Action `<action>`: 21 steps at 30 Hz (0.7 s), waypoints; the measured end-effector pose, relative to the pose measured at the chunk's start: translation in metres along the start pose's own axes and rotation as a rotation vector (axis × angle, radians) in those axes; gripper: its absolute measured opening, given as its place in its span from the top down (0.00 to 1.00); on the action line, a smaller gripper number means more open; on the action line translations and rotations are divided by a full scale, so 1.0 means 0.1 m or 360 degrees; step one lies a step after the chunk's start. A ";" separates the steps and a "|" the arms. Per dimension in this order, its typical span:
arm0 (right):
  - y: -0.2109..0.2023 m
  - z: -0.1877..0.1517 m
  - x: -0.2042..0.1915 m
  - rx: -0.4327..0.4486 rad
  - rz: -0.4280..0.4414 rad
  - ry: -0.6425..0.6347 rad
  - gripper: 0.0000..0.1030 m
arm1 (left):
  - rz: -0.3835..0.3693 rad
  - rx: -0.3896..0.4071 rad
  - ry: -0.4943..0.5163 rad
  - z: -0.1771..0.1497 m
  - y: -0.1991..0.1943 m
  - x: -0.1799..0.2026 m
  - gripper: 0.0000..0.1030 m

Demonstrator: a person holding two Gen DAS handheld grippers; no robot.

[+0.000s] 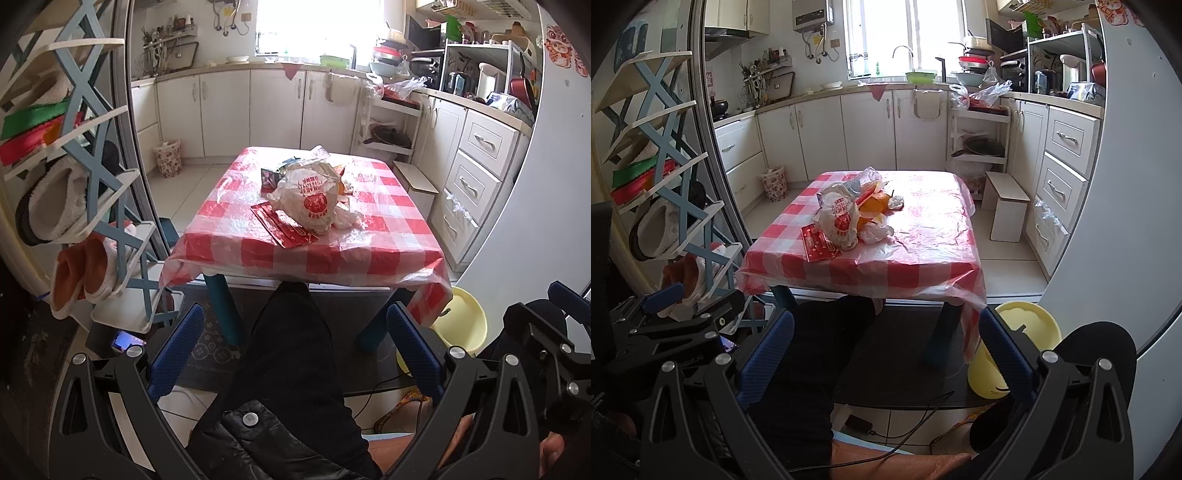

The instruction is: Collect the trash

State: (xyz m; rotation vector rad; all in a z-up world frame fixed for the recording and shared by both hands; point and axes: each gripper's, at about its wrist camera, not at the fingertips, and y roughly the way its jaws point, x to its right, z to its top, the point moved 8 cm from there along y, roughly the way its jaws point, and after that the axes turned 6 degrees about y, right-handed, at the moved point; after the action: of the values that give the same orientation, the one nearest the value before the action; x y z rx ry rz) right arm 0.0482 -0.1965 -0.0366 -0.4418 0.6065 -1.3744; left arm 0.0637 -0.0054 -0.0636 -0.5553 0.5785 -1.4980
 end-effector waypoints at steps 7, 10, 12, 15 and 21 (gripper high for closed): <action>0.13 0.02 -0.02 -0.0008 0.0023 -0.0040 0.07 | 0.0010 -0.0022 -0.0072 0.03 0.24 -0.17 0.08; 0.26 0.02 0.01 -0.0033 0.0018 -0.0042 0.07 | 0.0019 -0.0069 -0.0139 0.06 0.47 -0.29 0.08; 0.38 0.03 0.05 -0.0061 0.0018 -0.0035 0.07 | 0.0013 -0.0102 -0.0183 0.09 0.62 -0.36 0.08; 0.55 0.07 0.10 -0.0086 0.0006 -0.0018 0.07 | 0.0023 -0.0100 -0.0223 0.21 0.86 -0.45 0.08; 0.96 0.09 0.14 -0.0166 0.0006 0.0006 0.07 | -0.0046 -0.0063 -0.0191 0.55 1.30 -0.34 0.08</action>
State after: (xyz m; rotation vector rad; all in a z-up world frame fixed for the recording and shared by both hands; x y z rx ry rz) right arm 0.1290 -0.1957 -0.0911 -0.5219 0.6838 -1.3443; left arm 0.1977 0.0286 -0.1086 -0.6818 0.5095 -1.4718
